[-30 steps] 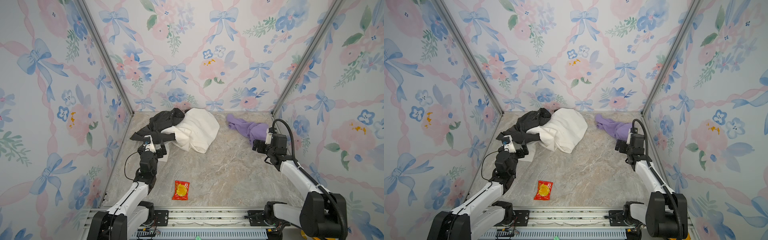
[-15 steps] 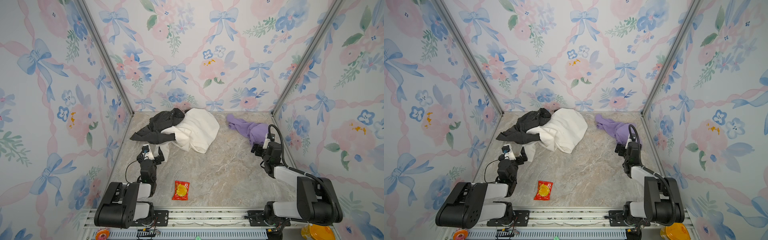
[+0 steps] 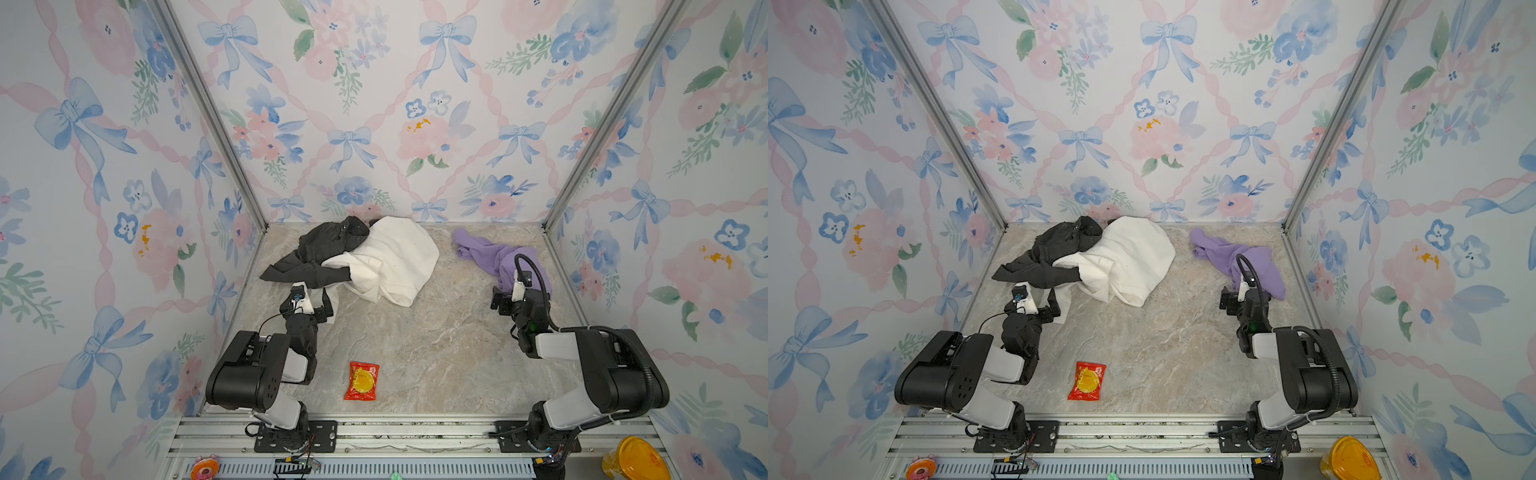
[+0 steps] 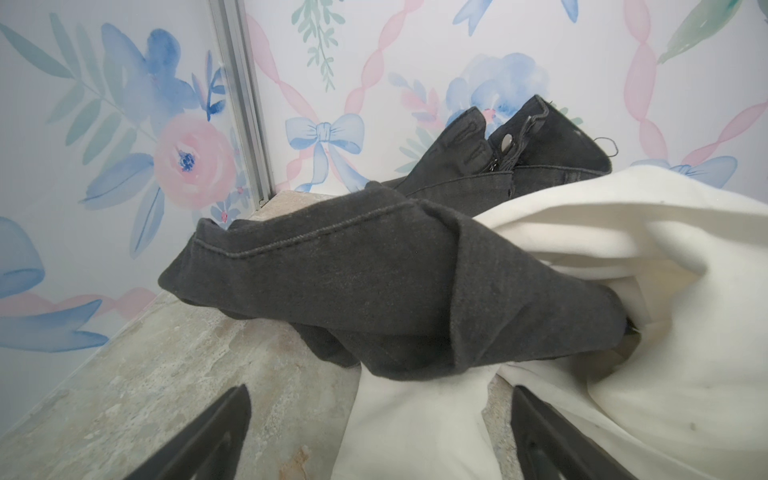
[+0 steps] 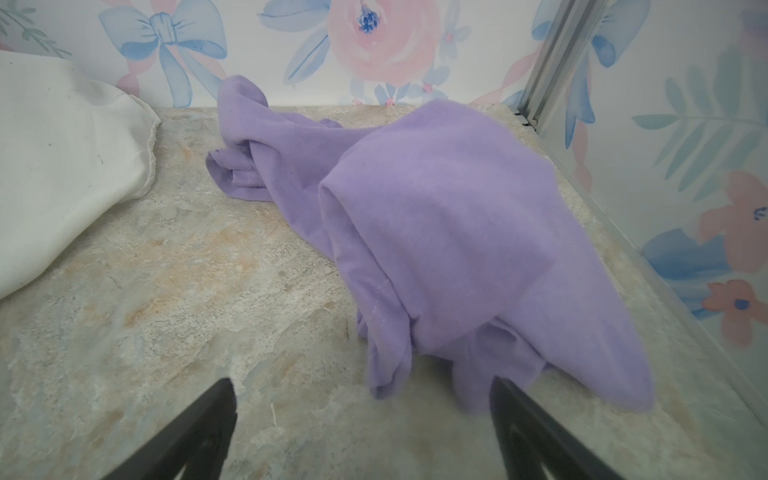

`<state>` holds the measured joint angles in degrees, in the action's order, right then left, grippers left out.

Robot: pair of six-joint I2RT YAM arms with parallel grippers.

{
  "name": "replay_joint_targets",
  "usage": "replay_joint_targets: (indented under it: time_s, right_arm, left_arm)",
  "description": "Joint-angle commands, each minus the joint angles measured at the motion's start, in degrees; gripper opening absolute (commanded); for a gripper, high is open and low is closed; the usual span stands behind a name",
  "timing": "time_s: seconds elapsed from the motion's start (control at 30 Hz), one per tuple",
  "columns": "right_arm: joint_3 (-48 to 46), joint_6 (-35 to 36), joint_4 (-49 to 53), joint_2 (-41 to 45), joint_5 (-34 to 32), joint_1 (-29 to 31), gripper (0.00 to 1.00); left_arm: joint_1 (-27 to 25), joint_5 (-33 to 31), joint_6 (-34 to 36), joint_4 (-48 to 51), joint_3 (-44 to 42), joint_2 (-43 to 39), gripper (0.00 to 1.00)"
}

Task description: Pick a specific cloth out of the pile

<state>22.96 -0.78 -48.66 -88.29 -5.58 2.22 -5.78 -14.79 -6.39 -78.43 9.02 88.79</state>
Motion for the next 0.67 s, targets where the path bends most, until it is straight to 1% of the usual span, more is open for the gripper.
replay_joint_targets:
  time_s: [0.0, 0.17, 0.23, 0.3, 0.63]
  right_arm:
    - [-0.5, 0.9, -2.8, -0.2, 0.3, 0.4, 0.97]
    - [-0.4, 0.9, -2.9, -0.3, 0.0, 0.6, 0.97]
    - [-0.4, 0.9, -2.8, -0.3, 0.0, 0.6, 0.97]
    - [-0.4, 0.9, -2.8, -0.3, -0.1, 0.6, 0.97]
    - [-0.4, 0.9, -2.8, -0.3, 0.0, 0.5, 0.97]
  left_arm:
    - [-0.5, -2.0, 1.3, -1.6, 0.5, 0.3, 0.98]
    - [-1.0, -2.6, 2.0, -1.6, 0.9, 0.5, 0.98]
    - [-2.2, -4.5, 2.9, -1.2, 1.1, 0.7, 0.98]
    - [-2.5, -4.9, 3.0, -1.2, 1.1, 0.7, 0.98]
    - [-1.2, -2.2, 2.3, -0.4, 1.2, 0.3, 0.98]
